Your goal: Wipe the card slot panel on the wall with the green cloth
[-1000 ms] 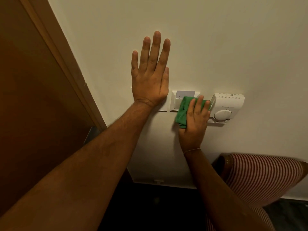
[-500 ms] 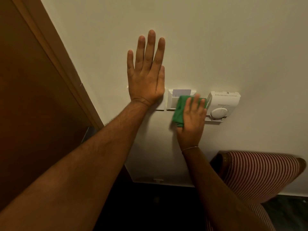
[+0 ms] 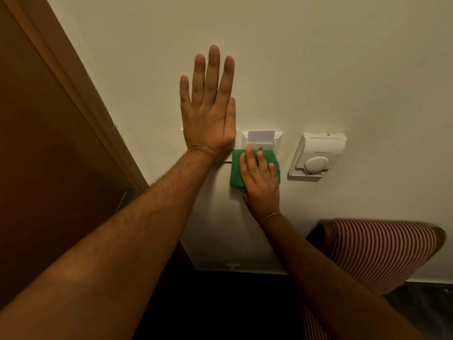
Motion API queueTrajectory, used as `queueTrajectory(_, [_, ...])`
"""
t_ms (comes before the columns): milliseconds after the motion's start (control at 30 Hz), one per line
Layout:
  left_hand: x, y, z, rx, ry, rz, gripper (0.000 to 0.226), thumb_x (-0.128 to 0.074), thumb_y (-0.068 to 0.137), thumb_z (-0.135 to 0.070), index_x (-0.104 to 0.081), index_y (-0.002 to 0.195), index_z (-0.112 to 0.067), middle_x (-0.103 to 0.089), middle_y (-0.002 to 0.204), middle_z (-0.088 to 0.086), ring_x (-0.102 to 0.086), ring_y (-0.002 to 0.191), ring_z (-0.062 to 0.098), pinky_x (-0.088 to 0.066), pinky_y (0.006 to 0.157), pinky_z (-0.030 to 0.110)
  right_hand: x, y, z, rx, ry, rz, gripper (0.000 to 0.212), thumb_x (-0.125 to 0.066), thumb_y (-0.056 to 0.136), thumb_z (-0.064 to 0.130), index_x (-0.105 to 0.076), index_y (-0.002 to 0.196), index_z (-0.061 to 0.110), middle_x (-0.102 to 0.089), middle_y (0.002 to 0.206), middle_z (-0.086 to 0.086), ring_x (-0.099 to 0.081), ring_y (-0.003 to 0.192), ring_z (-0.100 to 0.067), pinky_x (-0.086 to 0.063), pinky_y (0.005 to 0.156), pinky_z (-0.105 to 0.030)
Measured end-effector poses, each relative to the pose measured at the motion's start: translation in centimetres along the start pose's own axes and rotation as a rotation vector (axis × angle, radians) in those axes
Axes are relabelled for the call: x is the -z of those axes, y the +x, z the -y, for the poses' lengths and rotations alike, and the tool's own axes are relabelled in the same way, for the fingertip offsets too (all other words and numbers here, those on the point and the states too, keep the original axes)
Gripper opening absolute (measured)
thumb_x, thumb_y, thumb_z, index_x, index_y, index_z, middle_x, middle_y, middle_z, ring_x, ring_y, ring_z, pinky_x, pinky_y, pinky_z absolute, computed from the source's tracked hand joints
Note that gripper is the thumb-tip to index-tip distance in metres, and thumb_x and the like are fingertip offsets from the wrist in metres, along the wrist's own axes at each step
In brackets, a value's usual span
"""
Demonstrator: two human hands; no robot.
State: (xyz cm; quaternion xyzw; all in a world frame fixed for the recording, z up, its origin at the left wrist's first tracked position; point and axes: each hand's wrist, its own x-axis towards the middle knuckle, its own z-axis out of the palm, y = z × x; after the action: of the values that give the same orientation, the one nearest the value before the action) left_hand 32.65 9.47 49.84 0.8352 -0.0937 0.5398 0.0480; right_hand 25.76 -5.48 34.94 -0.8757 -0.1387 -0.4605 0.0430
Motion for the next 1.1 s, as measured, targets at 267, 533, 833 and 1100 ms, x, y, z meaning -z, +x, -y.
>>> queueTrajectory(267, [-0.2,0.1,0.1,0.009,0.008,-0.015,0.097,-0.056,0.104,-0.029,0.007,0.177,-0.021,-0.010,0.178,0.012,0.031,0.163,0.018,0.017,0.134,0.046,1.1,-1.1,-2.3,-0.166,0.069,0.040,0.092,-0.064,0.092,0.018,-0.007,0.164,0.010,-0.010,0.170,-0.011,0.014,0.161,-0.021,0.010,0.131,-0.038])
queueTrajectory(533, [0.1,0.2,0.1,0.008,-0.001,-0.005,0.099,-0.057,0.103,-0.029,0.012,0.175,-0.024,-0.009,0.178,0.012,0.031,0.163,0.018,0.015,0.134,0.047,1.2,2.1,-0.8,-0.237,0.167,-0.061,0.089,-0.055,0.098,0.022,0.004,0.165,0.021,0.014,0.173,0.001,0.013,0.161,-0.023,0.010,0.131,-0.040])
queueTrajectory(833, [0.4,0.3,0.0,0.009,-0.018,-0.008,0.089,-0.057,0.104,-0.027,-0.008,0.177,-0.016,-0.012,0.179,0.013,0.030,0.164,0.018,0.016,0.134,0.045,1.3,0.6,-1.9,-0.012,-0.046,-0.030,0.093,-0.079,0.084,0.010,-0.024,0.160,0.008,-0.038,0.163,-0.009,0.007,0.162,-0.022,0.005,0.131,-0.042])
queueTrajectory(1100, [1.7,0.4,0.2,-0.017,-0.099,0.067,0.091,-0.054,0.107,-0.022,0.009,0.173,-0.024,0.012,0.185,0.002,0.026,0.166,0.018,0.013,0.136,0.045,3.6,-0.8,-2.2,-0.048,0.084,0.269,0.094,-0.078,0.082,0.009,-0.028,0.161,0.009,-0.026,0.169,-0.010,0.001,0.160,-0.023,0.011,0.131,-0.036])
